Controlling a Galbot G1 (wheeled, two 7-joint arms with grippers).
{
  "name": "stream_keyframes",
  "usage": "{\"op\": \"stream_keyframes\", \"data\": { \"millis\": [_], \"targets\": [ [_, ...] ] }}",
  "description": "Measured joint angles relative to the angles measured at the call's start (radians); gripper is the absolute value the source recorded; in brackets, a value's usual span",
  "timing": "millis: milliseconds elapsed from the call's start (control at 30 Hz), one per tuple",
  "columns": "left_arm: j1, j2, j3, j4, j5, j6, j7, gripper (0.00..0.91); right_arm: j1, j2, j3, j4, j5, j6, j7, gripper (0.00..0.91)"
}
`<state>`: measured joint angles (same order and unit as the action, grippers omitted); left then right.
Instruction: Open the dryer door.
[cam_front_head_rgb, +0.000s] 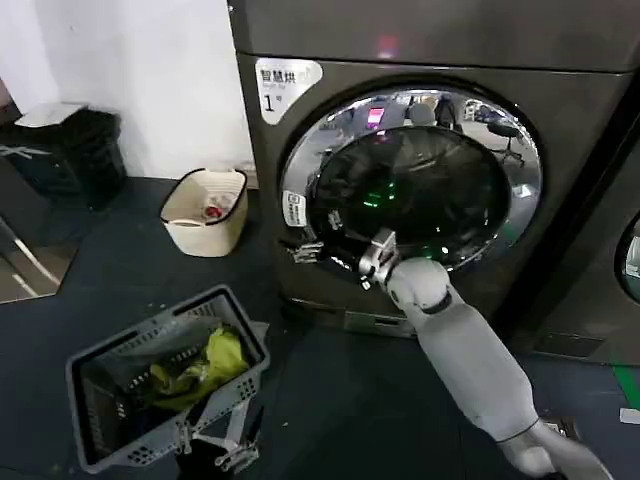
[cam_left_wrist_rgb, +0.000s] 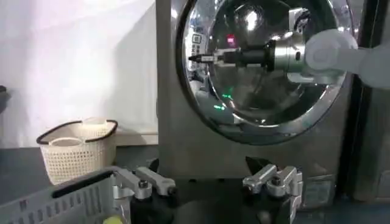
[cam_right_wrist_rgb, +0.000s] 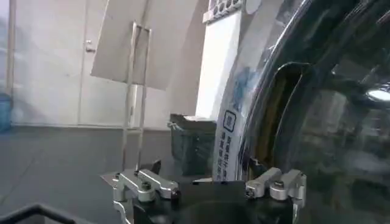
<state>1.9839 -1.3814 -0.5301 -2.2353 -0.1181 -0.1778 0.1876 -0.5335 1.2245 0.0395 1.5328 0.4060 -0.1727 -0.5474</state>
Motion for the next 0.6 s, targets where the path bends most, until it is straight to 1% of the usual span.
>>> {"op": "stream_keyframes", "data": {
  "millis": [100, 200, 300, 367, 467, 533, 567, 600],
  "targets": [
    [-0.007, 0.002, -0.001, -0.006, 0.002, 0.028, -0.004, 0.907, -0.018, -0.02, 0.009, 0.025, 0.005, 0.0, -0.066, 0.907],
    [-0.02, 0.011, -0.003, -0.021, 0.001, 0.102, -0.02, 0.907, -0.042, -0.049, 0.019, 0.058, 0.027, -0.004, -0.139, 0.907],
    [-0.042, 0.028, -0.008, -0.04, -0.01, 0.2, -0.049, 0.907, -0.07, -0.084, 0.028, 0.095, 0.067, -0.002, -0.202, 0.907],
    [-0.061, 0.044, -0.02, -0.047, -0.055, 0.258, -0.042, 0.907, -0.089, -0.108, 0.039, 0.121, 0.085, -0.003, -0.242, 0.907],
    [-0.093, 0.07, -0.043, -0.043, -0.127, 0.262, -0.034, 0.907, -0.116, -0.143, 0.058, 0.156, 0.128, -0.005, -0.292, 0.907],
    [-0.12, 0.091, -0.062, -0.046, -0.2, 0.314, -0.034, 0.907, -0.137, -0.164, 0.072, 0.178, 0.153, 0.005, -0.332, 0.907],
    [-0.135, 0.101, -0.072, -0.046, -0.233, 0.344, -0.032, 0.907, -0.148, -0.174, 0.081, 0.189, 0.158, 0.004, -0.345, 0.907],
    [-0.151, 0.11, -0.083, -0.044, -0.263, 0.355, -0.023, 0.907, -0.159, -0.182, 0.089, 0.198, 0.159, -0.002, -0.359, 0.907]
  ]
}}
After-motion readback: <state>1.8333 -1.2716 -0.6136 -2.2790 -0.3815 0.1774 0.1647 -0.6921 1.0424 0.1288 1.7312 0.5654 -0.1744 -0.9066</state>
